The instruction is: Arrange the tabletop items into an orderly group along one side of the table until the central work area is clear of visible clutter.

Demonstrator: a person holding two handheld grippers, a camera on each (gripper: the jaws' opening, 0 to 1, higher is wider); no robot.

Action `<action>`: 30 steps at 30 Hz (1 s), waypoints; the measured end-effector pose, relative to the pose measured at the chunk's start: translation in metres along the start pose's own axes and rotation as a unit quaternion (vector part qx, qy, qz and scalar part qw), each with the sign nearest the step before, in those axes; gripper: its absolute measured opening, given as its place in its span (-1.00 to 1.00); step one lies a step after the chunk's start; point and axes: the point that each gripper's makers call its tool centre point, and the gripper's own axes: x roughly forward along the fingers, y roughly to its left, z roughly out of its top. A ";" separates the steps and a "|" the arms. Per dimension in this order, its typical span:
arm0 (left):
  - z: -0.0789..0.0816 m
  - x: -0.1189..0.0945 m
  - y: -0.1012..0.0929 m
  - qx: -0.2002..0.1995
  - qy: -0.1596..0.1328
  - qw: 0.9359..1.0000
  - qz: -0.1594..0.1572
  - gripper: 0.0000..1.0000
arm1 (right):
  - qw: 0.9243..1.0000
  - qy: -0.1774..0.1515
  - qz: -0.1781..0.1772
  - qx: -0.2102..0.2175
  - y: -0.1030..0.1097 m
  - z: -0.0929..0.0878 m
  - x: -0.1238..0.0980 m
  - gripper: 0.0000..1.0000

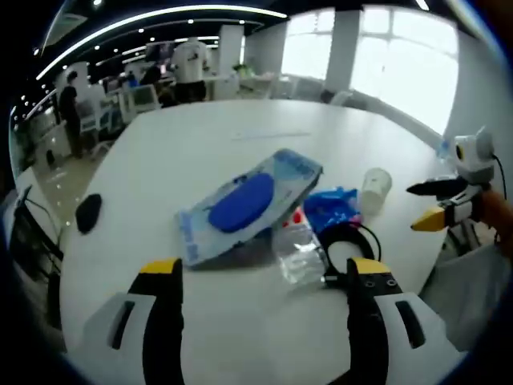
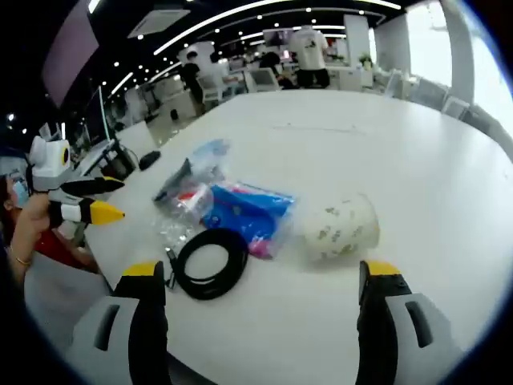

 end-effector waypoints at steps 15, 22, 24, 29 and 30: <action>0.002 -0.001 0.001 -0.004 -0.004 1.000 0.002 0.62 | 1.000 0.006 0.003 -0.001 0.000 -0.002 0.001 0.99; 0.001 -0.002 0.000 -0.005 -0.002 1.000 0.000 0.62 | 1.000 0.009 0.003 -0.001 0.000 -0.004 0.000 0.99; 0.001 -0.002 -0.001 -0.006 -0.002 1.000 -0.001 0.62 | 1.000 0.008 0.003 -0.001 0.000 -0.004 0.000 0.99; 0.001 -0.002 -0.001 -0.007 -0.002 1.000 -0.002 0.62 | 1.000 0.007 0.005 0.000 0.000 -0.003 0.000 0.99; 0.001 -0.002 -0.001 -0.007 -0.003 1.000 -0.002 0.62 | 1.000 0.004 0.006 0.000 0.001 -0.002 0.000 0.99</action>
